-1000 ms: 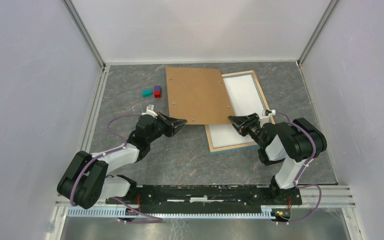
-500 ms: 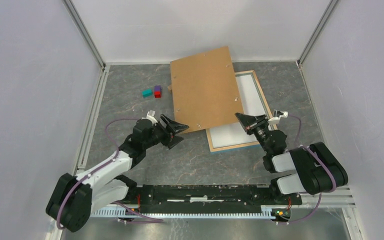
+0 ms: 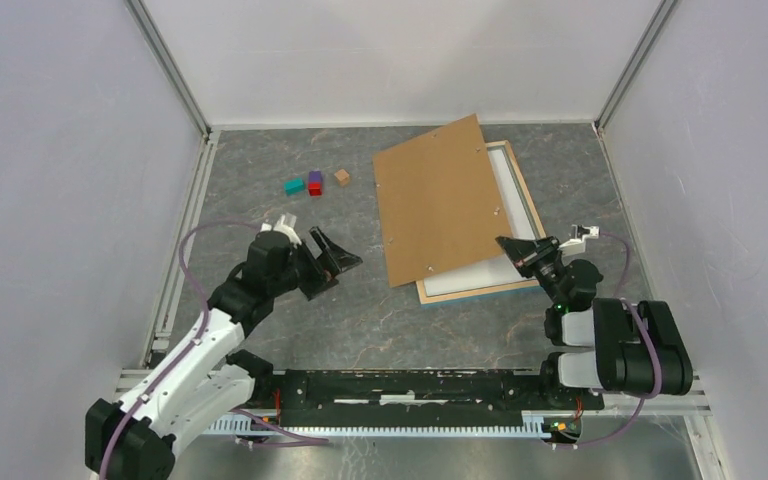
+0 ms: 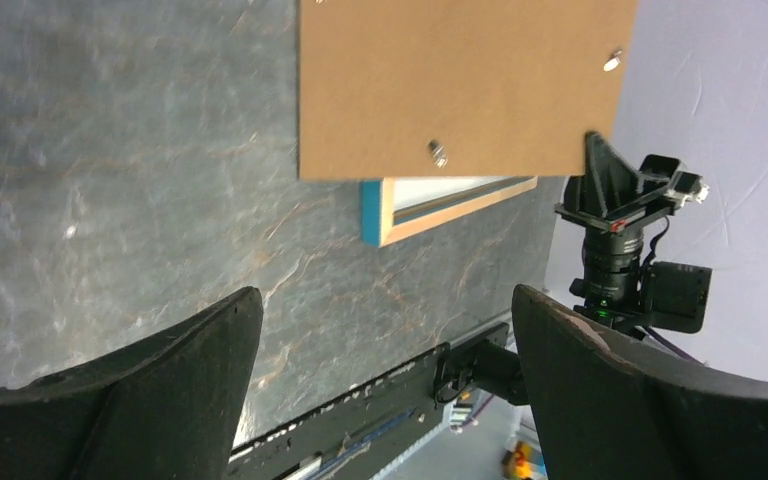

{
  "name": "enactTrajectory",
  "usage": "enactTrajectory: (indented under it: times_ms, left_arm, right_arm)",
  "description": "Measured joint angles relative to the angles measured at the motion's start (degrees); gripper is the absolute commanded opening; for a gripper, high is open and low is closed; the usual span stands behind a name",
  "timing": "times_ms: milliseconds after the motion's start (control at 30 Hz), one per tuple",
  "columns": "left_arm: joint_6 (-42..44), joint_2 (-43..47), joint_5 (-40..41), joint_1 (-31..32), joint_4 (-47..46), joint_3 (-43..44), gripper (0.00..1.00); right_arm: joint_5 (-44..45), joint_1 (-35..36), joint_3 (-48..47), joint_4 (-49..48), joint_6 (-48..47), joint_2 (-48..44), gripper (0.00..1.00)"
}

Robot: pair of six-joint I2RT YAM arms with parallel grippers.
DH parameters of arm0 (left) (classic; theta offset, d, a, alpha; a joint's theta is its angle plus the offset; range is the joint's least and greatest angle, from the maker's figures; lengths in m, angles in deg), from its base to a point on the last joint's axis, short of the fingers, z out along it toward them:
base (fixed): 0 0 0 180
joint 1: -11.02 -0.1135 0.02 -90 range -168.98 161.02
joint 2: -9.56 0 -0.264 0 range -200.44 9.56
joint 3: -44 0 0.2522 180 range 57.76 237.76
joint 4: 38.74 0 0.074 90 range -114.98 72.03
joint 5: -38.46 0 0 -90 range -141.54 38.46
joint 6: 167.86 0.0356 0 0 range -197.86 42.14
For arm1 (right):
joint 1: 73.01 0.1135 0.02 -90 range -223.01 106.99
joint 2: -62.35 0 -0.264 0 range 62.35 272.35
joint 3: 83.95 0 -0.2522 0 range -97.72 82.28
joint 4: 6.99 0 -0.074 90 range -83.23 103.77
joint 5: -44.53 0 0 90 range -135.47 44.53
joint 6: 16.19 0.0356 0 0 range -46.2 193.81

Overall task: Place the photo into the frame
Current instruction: Turn over the photo frame item on the photo frame.

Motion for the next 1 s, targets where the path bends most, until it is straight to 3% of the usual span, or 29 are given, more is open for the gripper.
enactTrajectory:
  times_ms: [367,767,1000]
  left_arm:
    - [16.22,-18.05,-1.03,0.81,2.67,26.69,1.0]
    - [17.57,-37.9,-6.84,2.49,0.5,37.83,1.0]
    - [17.53,-41.81,-9.25,2.73,-0.13,38.62,1.0]
  right_arm:
    - [-20.26,-14.88,-3.45,7.78,-3.91,-1.77,0.0]
    - [-29.59,-22.29,-3.78,-5.77,3.98,5.29,0.0]
    - [-31.23,-24.9,-3.78,-4.0,1.42,3.23,0.0]
